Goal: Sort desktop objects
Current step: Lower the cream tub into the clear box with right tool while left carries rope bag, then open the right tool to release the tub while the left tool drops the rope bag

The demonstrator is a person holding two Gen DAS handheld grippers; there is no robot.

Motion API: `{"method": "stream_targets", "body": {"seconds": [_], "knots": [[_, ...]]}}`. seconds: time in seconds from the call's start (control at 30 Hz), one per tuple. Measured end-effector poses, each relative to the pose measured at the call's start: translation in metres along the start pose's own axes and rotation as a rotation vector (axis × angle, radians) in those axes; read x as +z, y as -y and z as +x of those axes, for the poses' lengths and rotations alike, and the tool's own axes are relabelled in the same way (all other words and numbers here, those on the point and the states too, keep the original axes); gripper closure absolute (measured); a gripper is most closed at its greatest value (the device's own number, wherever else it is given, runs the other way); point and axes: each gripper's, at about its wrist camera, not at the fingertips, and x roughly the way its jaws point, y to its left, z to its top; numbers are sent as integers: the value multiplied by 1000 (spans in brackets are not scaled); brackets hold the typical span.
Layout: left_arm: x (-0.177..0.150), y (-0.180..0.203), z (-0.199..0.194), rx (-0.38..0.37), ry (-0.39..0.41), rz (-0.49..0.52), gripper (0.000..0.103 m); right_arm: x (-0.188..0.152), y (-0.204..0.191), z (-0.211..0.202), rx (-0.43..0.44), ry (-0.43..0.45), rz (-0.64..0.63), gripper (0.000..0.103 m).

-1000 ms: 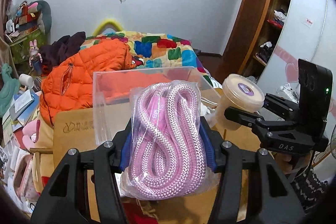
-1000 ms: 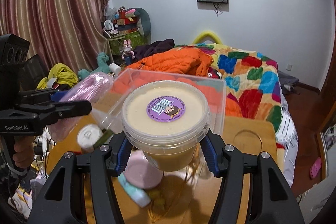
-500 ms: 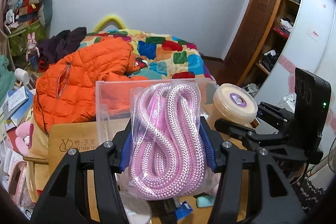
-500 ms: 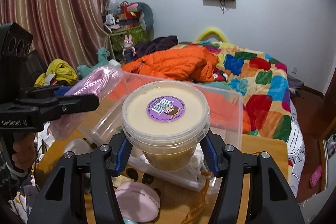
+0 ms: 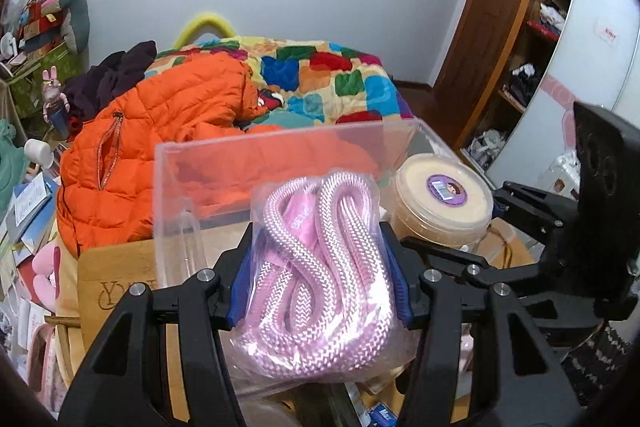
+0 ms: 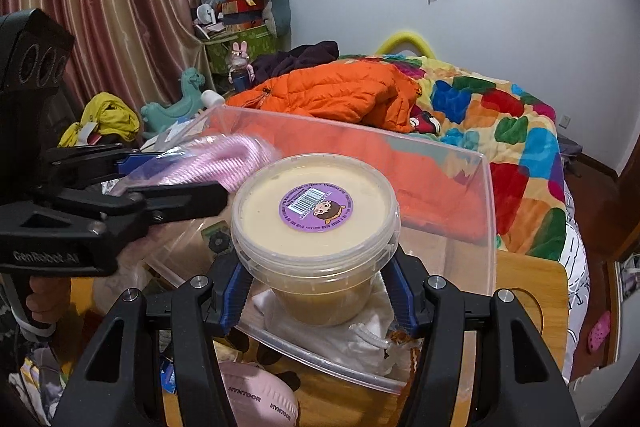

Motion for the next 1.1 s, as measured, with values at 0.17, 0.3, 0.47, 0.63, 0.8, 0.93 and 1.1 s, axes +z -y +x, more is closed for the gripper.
{"method": "stream_targets", "body": {"seconds": [0.17,0.3,0.47,0.63,0.8,0.93,1.1], "knots": [[-4,2,5,22,-11,13,50,-1,0,5,-1,-13,-5,47],[-5,2,3,23,-16,12,50,-3,0,7,-3,-20,-10,47],[-5,4,-2,24,-2,16,50,-4,-4,-1,-32,-10,-30,44],[-6,7,-12,24,11,20,50,-6,-6,-14,-37,15,-26,31],[-9,12,-25,55,28,34,48,-10,-7,-25,-41,19,-9,31],[-14,16,-36,72,33,50,48,-14,-10,-38,-44,31,-5,31],[-23,18,-53,83,42,48,44,-19,-17,-55,-52,50,-8,31]]}}
